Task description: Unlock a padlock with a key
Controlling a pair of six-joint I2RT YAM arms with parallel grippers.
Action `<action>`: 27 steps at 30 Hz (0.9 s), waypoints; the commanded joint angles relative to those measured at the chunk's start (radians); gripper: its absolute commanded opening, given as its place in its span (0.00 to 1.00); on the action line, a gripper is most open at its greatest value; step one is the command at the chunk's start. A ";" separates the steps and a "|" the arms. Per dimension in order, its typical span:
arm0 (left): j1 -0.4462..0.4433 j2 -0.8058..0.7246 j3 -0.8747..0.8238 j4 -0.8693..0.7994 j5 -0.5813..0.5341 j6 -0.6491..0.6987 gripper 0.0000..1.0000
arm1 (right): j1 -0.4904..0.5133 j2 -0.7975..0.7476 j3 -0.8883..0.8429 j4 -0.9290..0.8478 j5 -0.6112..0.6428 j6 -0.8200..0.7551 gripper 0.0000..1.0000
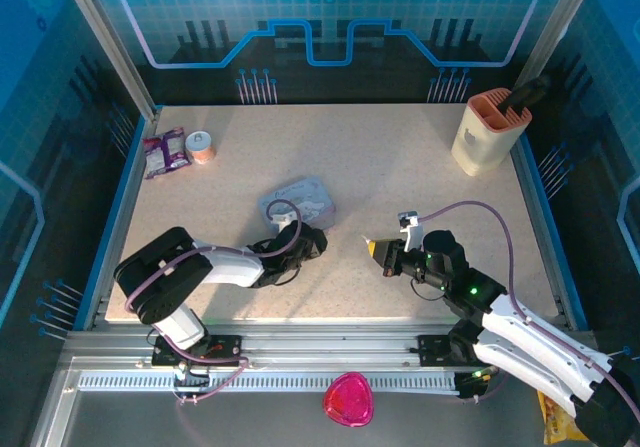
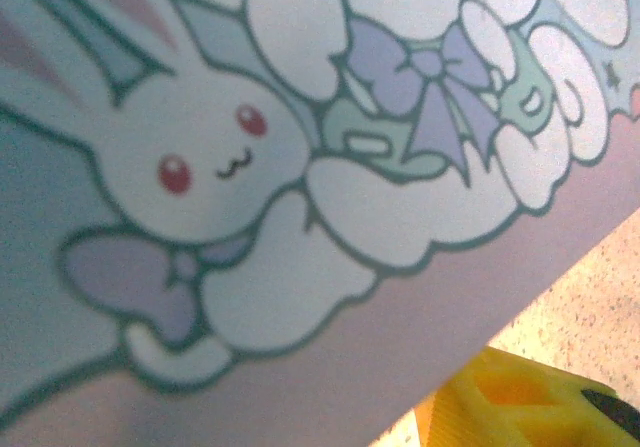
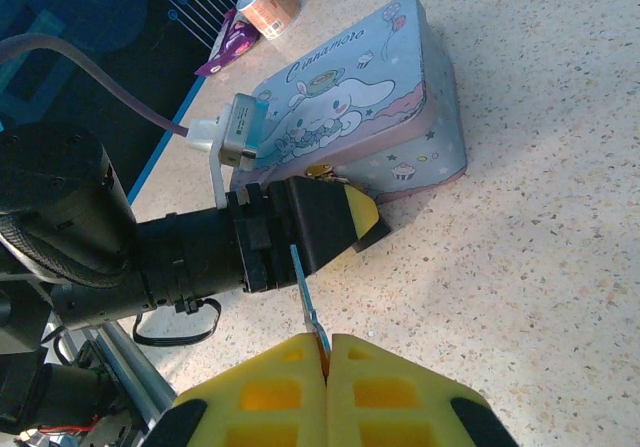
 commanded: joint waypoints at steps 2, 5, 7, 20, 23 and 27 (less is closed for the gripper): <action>0.025 -0.007 -0.038 -0.009 -0.051 -0.018 0.49 | 0.012 -0.010 -0.019 0.028 -0.001 0.011 0.00; 0.025 0.000 -0.044 -0.017 -0.040 -0.020 0.50 | 0.013 -0.007 -0.019 0.033 -0.001 0.011 0.00; 0.025 0.018 -0.047 0.001 -0.031 -0.022 0.47 | 0.013 -0.002 -0.021 0.037 -0.004 0.012 0.00; 0.059 0.002 -0.082 0.026 -0.047 -0.027 0.21 | 0.017 0.004 -0.020 0.033 -0.007 0.023 0.00; 0.058 -0.028 -0.092 0.017 -0.044 -0.013 0.17 | 0.020 0.011 -0.027 0.041 -0.005 0.042 0.00; 0.059 -0.065 -0.112 0.021 -0.023 0.008 0.13 | 0.022 0.039 -0.038 0.071 -0.003 0.081 0.00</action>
